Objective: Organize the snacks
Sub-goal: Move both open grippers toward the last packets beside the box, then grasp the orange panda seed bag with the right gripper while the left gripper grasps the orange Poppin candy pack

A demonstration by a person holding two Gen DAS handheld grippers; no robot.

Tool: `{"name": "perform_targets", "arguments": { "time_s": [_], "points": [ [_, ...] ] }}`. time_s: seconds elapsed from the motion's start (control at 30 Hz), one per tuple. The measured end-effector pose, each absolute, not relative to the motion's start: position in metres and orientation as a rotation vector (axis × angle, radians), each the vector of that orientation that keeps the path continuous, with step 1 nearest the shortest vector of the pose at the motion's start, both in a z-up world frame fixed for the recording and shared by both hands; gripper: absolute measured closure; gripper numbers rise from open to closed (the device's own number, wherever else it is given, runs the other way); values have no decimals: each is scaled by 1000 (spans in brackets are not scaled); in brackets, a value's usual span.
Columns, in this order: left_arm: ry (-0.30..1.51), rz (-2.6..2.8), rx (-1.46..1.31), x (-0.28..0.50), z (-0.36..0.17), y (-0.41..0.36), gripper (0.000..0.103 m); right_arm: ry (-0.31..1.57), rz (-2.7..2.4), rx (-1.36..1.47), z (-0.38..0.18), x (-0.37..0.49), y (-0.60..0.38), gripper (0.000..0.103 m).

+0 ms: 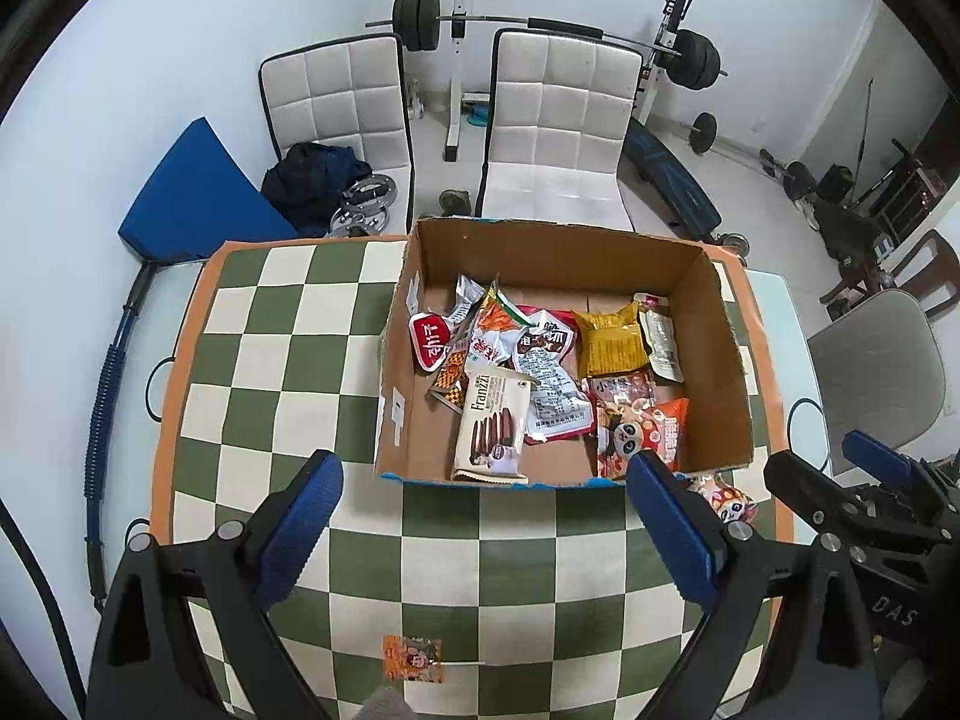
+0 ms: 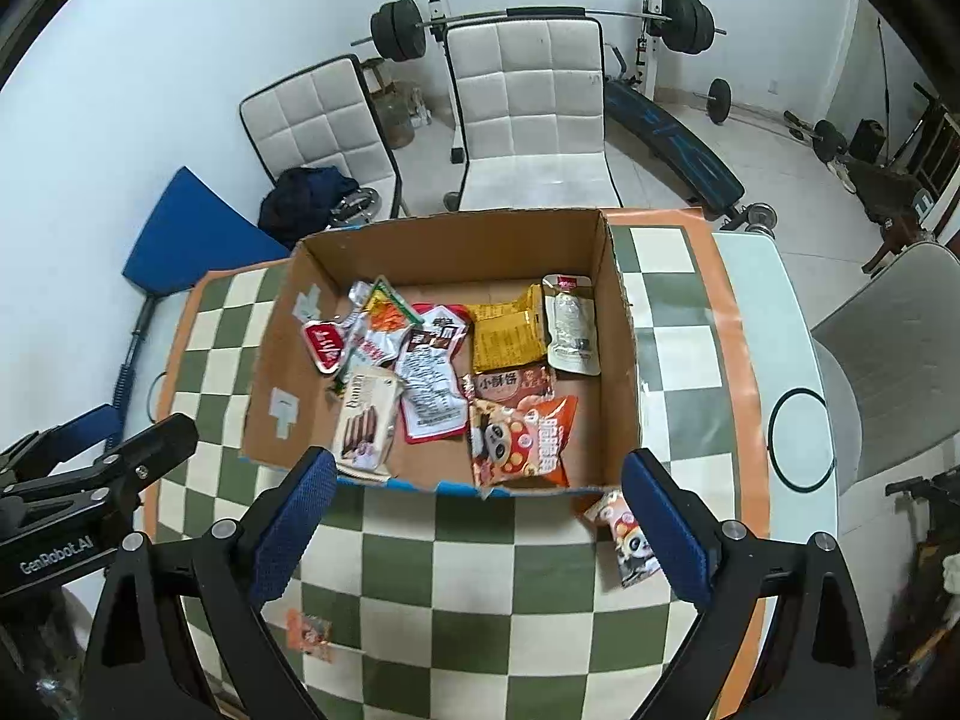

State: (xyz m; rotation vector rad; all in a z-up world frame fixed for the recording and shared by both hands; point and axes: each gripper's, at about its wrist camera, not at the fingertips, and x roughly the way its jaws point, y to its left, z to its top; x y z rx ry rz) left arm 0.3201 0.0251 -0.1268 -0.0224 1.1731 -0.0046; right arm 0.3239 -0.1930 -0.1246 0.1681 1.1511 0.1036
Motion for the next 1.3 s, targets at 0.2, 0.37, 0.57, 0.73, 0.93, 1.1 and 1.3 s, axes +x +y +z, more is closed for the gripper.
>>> {"name": "perform_targets", "arguments": {
  "time_s": [0.2,0.37,0.57,0.73,0.93,1.1,1.3],
  "points": [
    [1157,10,-32,309,-122,23,6,1128,128,219,-113,311,-201,5],
    [1166,23,-9,302,-136,8,6,1129,75,345,-127,307,-239,5],
    [1253,17,14,305,-181,-19,6,1255,-84,510,-199,303,-313,5],
    [1332,-1,43,304,-220,-42,6,1333,-123,545,-255,302,-345,5],
    [1388,-5,71,302,-250,-57,6,1446,-7,250,-297,318,-320,5],
    [1431,5,80,295,-273,-67,6,1536,54,88,-337,331,-302,5],
    [1482,20,78,282,-300,-68,6,1590,68,47,-375,337,-294,18]
  ]
}}
